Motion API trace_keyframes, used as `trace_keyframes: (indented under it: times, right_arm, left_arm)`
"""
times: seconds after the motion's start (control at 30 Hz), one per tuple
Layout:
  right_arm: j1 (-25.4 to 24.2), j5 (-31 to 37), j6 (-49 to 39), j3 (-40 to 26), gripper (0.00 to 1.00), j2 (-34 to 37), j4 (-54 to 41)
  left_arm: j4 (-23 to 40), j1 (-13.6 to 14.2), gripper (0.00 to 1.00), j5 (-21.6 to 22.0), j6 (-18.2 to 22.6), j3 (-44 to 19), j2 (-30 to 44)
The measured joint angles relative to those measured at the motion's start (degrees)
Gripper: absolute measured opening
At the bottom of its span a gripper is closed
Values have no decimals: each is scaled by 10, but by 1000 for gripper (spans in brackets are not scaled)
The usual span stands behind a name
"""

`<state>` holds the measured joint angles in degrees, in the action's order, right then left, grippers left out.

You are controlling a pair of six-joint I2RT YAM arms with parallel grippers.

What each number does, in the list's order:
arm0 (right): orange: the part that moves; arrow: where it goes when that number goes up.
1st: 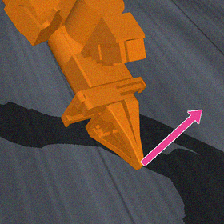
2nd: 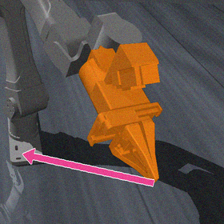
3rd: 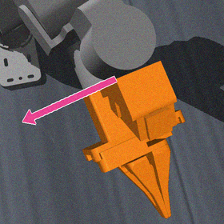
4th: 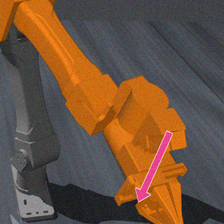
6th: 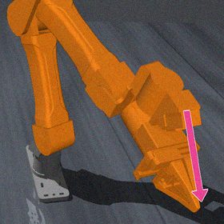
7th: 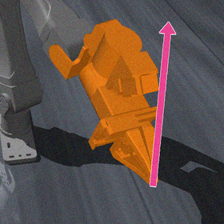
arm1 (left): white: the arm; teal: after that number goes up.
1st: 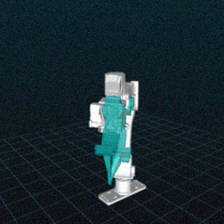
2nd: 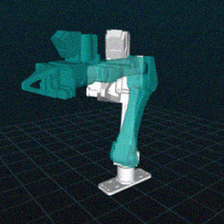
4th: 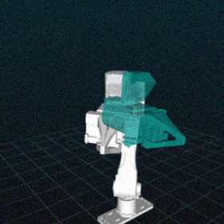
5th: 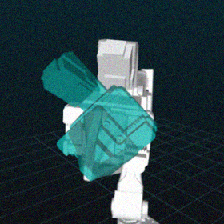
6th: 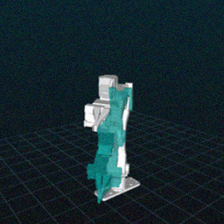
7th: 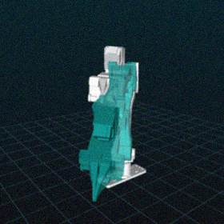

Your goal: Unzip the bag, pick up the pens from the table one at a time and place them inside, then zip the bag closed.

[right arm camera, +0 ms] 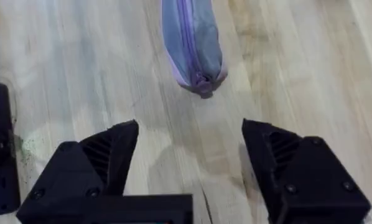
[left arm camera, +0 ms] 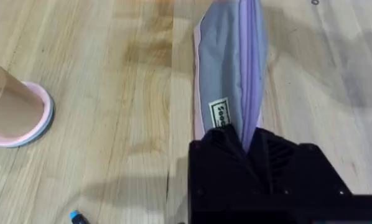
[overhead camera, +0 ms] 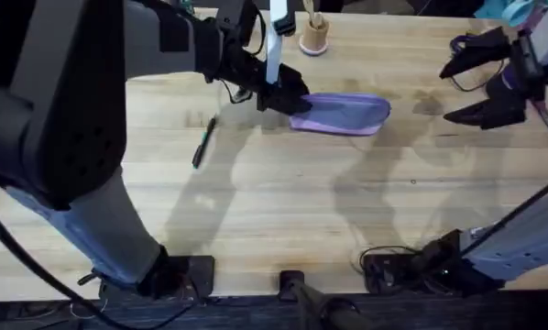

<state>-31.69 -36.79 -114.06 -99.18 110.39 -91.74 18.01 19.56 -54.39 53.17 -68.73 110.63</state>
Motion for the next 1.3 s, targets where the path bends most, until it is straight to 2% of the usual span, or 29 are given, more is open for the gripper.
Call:
trace_keyframes:
  times: [0.87,1.3]
  right_arm:
    - [88,12,0,0,996,116,29]
    - [113,12,0,0,996,161,45]
  left_arm:
    - [0,0,42,0,0,0,0]
    - [0,0,42,0,0,0,0]
